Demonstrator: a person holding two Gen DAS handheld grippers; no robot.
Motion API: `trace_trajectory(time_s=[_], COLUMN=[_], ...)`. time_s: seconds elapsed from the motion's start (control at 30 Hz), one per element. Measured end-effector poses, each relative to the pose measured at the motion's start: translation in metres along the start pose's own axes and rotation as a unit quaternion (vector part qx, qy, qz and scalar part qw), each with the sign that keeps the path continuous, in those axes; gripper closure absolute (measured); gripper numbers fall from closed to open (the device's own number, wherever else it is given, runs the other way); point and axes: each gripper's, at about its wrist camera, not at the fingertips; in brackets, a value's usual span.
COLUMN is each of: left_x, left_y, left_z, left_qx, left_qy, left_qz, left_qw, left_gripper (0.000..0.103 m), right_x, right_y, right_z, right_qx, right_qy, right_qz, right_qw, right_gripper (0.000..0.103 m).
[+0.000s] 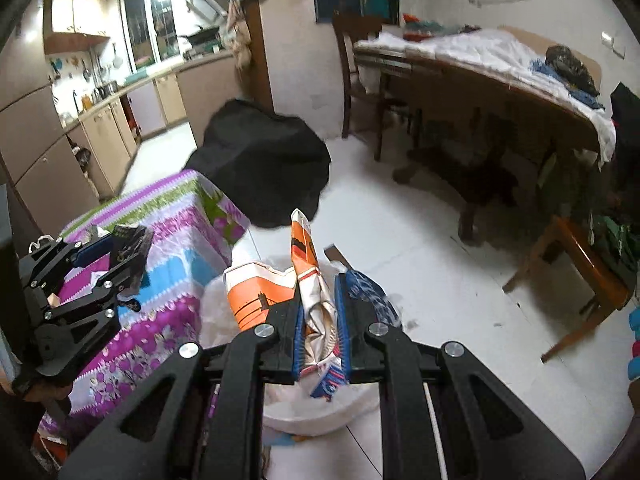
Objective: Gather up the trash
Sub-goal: 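Carry the tissue pack and orange-white packaging over the white trash bag, then open both tools to drop the items into the trash bag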
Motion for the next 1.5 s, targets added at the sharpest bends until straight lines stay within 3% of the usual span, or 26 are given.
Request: trace_trajectory(time_s=[0.33,0.5,0.9,1.5], left_x=[-0.046,-0.057,-0.063,-0.057], left_y=[-0.018,-0.020,0.004,0.021], left_z=[-0.050,-0.072,-0.108,-0.123], left_qx=[0.040,0.055,0.085,0.111], left_qy=[0.047,0.048,0.050,0.047], left_qz=[-0.043,-0.060,-0.082,-0.084], left_qw=[0.9972,0.9956,0.9918,0.9891], left_gripper=[0.066,0.066,0.066,0.065], right_x=[-0.011,-0.014,-0.014,-0.008], right_y=[-0.003,-0.004,-0.001,-0.002], right_z=[-0.025,-0.038,-0.055,-0.070], right_qx=[0.085,0.118,0.151,0.167], right_qy=[0.002,0.004,0.008,0.012], right_qz=[0.014,0.023,0.040,0.059], right_qw=[0.996,0.993,0.988,0.984], right_gripper=[0.091,0.091,0.091,0.091])
Point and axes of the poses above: each gripper's, at about its wrist camera, not at the fingertips, and z roughly against the way its jaws point, x to its left, y to its underside, and after that the axes turned 11 degrees about z, right-handed
